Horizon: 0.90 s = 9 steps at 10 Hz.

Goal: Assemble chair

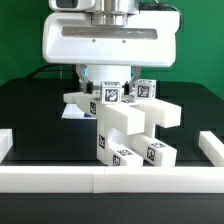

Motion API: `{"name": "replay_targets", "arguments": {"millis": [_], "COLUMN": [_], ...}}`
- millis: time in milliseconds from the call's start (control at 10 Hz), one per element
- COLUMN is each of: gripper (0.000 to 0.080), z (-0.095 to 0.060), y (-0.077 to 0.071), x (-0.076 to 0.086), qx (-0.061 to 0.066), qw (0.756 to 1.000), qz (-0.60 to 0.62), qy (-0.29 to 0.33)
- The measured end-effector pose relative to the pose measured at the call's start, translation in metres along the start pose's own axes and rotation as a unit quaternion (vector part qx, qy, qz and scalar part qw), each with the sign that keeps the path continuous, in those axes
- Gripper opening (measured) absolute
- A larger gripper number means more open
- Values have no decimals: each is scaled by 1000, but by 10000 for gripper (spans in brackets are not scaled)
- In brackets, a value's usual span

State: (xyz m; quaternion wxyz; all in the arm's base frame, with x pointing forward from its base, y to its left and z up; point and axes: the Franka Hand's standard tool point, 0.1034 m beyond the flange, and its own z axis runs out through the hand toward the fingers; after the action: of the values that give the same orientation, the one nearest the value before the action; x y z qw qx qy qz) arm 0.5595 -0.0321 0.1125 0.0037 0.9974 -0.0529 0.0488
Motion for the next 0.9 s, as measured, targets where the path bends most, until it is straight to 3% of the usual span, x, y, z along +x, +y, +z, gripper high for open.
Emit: {"name": "replay_targets", "arguments": {"millis": [100,200,500,900], "gripper": [425,285,285,285], "z": [0,0,0,1], "y": [0,0,0,0], "x": [0,0,0,-1], "qx": [0,0,0,0], "qw": [1000,1000,992,957], "qz": [14,19,129,289], "qy": [0,0,0,-2]}}
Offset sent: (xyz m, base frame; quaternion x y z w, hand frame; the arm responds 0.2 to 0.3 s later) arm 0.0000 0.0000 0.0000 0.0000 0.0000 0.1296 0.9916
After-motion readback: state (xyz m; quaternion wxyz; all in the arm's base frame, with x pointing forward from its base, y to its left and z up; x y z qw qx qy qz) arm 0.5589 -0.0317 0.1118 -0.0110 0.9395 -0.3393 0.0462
